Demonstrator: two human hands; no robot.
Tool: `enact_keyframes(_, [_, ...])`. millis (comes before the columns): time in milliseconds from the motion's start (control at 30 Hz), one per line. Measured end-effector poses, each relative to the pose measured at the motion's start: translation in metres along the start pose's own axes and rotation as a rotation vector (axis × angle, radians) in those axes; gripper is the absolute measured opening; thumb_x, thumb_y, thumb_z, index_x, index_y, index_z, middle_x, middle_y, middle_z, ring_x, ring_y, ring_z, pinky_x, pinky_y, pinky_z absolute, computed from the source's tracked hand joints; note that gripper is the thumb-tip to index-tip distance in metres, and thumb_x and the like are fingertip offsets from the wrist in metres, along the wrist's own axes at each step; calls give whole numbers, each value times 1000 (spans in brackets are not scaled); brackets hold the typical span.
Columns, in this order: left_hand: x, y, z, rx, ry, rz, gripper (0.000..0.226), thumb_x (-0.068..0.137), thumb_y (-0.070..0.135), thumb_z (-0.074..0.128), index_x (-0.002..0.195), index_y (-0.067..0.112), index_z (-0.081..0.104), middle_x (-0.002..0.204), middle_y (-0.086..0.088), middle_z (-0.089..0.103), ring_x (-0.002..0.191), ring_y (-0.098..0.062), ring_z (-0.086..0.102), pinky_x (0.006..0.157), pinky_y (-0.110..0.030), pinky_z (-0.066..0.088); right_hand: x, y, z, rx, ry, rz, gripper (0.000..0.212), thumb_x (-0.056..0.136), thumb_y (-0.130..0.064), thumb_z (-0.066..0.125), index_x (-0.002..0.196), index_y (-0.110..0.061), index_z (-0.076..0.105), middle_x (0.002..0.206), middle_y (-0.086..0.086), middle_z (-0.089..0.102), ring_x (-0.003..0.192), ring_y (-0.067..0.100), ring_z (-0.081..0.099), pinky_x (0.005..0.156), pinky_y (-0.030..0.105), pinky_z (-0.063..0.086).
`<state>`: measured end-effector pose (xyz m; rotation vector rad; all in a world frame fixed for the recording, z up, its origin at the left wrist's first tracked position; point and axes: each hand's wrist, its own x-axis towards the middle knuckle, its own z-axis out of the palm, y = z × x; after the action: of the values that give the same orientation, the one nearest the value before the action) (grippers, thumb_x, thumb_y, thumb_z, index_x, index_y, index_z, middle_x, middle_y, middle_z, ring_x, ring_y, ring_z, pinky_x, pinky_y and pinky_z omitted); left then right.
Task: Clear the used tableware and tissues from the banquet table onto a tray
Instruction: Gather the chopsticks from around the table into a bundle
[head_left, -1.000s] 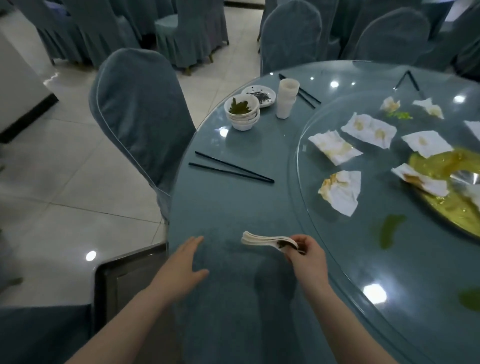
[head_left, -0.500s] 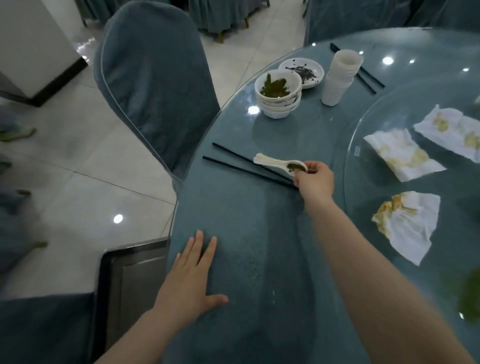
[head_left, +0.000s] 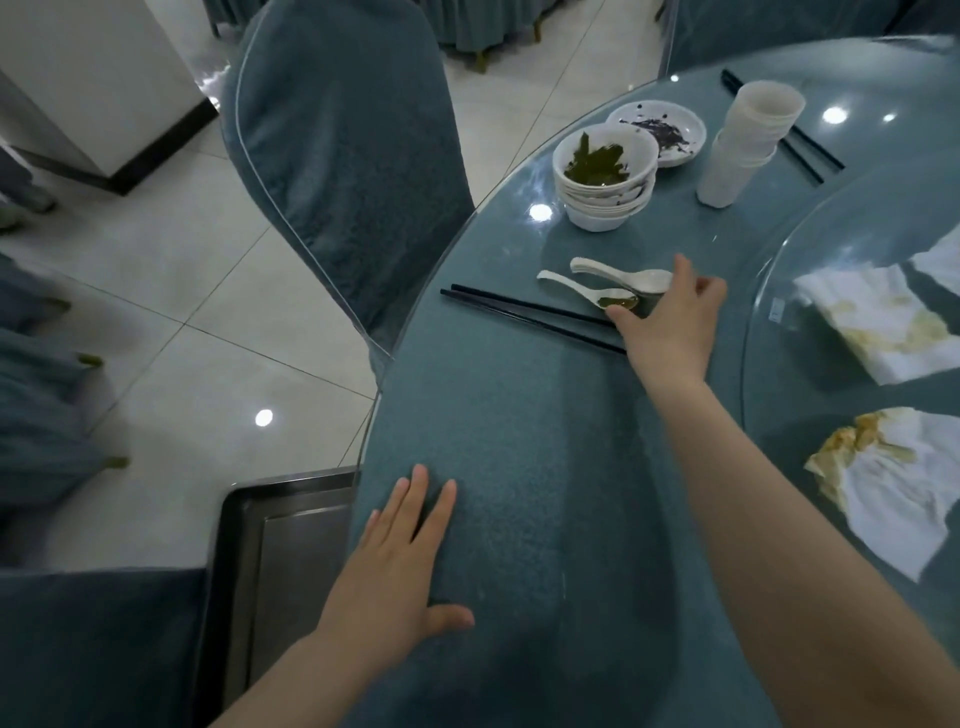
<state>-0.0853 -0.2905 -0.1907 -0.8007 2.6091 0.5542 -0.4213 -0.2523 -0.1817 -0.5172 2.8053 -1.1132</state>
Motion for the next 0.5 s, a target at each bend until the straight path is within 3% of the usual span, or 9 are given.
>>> enact_keyframes(100, [-1, 1, -2, 1, 6, 1, 120, 76, 65, 61, 134, 30, -38, 148, 6, -43, 136, -13, -35, 115, -31, -12, -18, -1, 2, -201, -144, -284, 54, 85, -39, 69, 132, -20, 51, 132, 7, 47, 119, 28, 43, 101, 36, 37])
enact_keyframes(200, [-2, 2, -4, -7, 2, 4, 119, 76, 65, 61, 134, 31, -36, 149, 5, -40, 136, -11, -34, 115, -31, -11, -37, 9, 6, -416, -267, -407, 48, 92, -42, 57, 135, -23, 53, 134, 3, 49, 121, 30, 38, 100, 42, 36])
enact_keyframes(333, [-1, 3, -6, -5, 2, 6, 118, 76, 64, 62, 139, 30, -31, 151, 3, -37, 140, -14, -29, 117, -33, -8, -53, 15, 7, -371, -177, -355, 34, 92, -31, 58, 125, -23, 59, 122, 2, 51, 114, 28, 43, 92, 40, 33])
enact_keyframes(433, [-1, 2, -6, -11, -5, -1, 117, 76, 64, 63, 145, 29, -25, 152, 2, -35, 143, -16, -25, 118, -34, -6, -51, 11, 4, -453, -212, -313, 39, 93, -34, 56, 130, -24, 48, 123, 4, 51, 115, 28, 44, 92, 41, 33])
enact_keyframes(500, [0, 2, -7, -10, -12, 0, 117, 76, 64, 63, 147, 29, -23, 153, 1, -34, 144, -17, -24, 118, -34, -5, -50, 9, -1, -506, -252, -318, 32, 95, -33, 53, 126, -25, 55, 122, 4, 53, 116, 27, 43, 91, 40, 32])
